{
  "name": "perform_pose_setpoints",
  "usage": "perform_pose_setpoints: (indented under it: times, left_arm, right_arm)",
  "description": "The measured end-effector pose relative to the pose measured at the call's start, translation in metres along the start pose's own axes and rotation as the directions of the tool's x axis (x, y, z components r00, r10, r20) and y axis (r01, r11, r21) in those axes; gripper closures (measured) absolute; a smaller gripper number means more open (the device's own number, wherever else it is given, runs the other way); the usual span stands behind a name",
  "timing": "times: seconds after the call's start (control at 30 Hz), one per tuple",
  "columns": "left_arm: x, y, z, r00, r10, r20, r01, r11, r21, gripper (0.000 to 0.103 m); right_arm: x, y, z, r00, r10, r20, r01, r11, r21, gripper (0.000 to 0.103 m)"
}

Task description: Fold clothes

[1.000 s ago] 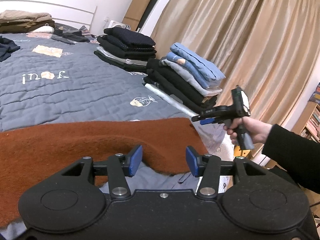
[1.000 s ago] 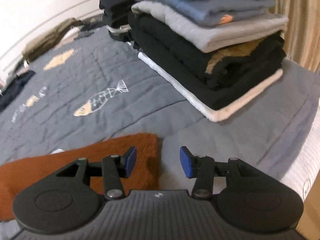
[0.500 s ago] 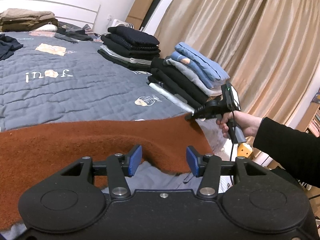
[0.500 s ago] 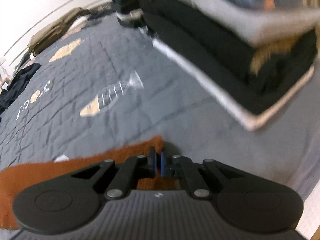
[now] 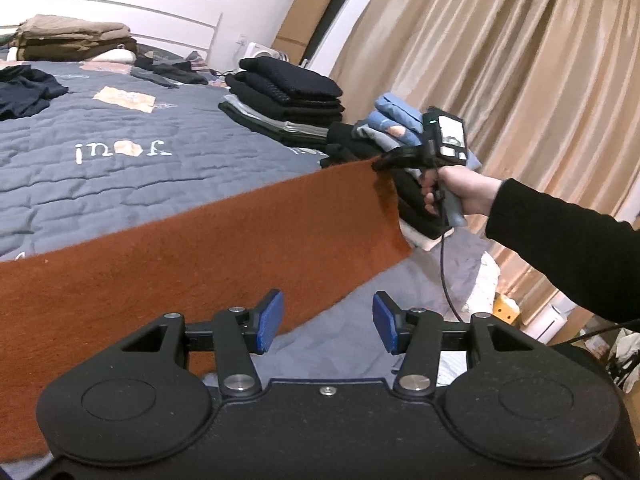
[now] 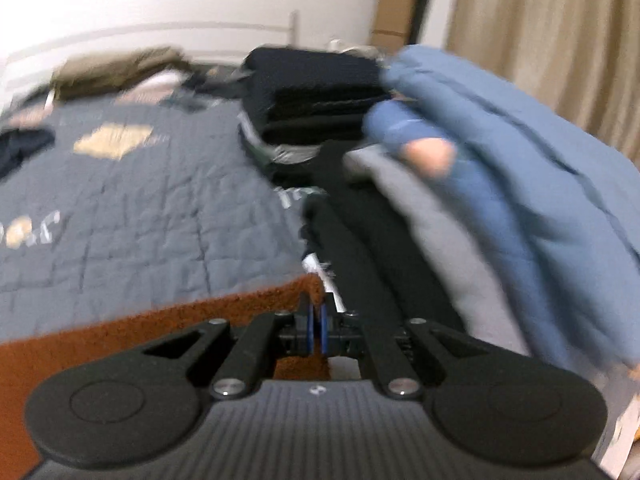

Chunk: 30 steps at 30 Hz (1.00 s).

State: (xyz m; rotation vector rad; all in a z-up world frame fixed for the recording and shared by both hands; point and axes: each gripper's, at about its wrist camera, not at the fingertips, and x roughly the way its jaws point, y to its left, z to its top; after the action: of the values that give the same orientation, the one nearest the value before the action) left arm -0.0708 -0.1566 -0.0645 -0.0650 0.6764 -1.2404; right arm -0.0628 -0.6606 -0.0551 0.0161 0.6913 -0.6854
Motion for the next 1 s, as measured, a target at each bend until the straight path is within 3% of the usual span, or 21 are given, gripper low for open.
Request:
perform_pose_setpoints:
  times: [0.17,0.23,0.27,0.37,0.47,0.53,0.63,0.73,1.0]
  left_arm:
    - [-0.004,0.002,0.002,1.000,0.012,0.003,-0.012,1.000,0.000,0.054]
    - [-0.006,0.002,0.003,1.000,0.016,0.007,-0.016,1.000,0.000,0.054]
    - [-0.008,0.002,0.004,1.000,0.019,0.013,-0.019,1.000,-0.002,0.054]
    - [-0.016,0.003,0.005,0.998,0.044,0.040,-0.043,0.999,-0.012,0.054]
    - [-0.025,0.006,0.004,0.993,0.095,0.065,-0.093,0.995,-0.028,0.049]
    - [-0.031,0.010,0.002,0.985,0.155,0.072,-0.152,0.987,-0.041,0.049]
    - [-0.043,0.016,-0.002,0.960,0.270,0.074,-0.266,0.962,-0.060,0.049]
    - [-0.060,0.023,-0.006,0.928,0.364,0.084,-0.357,0.930,-0.091,0.048]
    - [-0.114,0.045,-0.023,0.825,0.555,0.107,-0.540,0.830,-0.140,0.043]
  right_arm:
    - [0.017,0.027,-0.005,0.994,-0.086,-0.066,0.081,0.994,-0.079,0.091]
    - [0.011,0.033,-0.007,0.993,-0.095,-0.066,0.089,0.993,-0.080,0.080]
    - [0.000,0.033,-0.009,0.996,-0.078,-0.050,0.075,0.995,-0.063,0.073]
    - [-0.033,0.034,-0.012,1.000,-0.030,-0.001,0.030,0.999,-0.011,0.064]
    - [-0.074,0.044,-0.023,0.993,0.113,0.036,-0.116,0.990,0.086,0.061]
    - [-0.099,0.055,-0.033,0.975,0.217,0.055,-0.223,0.963,0.151,0.061]
    - [-0.128,0.080,-0.050,0.934,0.350,0.076,-0.358,0.910,0.210,0.060]
    - [-0.150,0.107,-0.063,0.898,0.430,0.093,-0.439,0.866,0.241,0.060]
    - [-0.184,0.174,-0.074,0.827,0.553,0.099,-0.560,0.801,0.211,0.060]
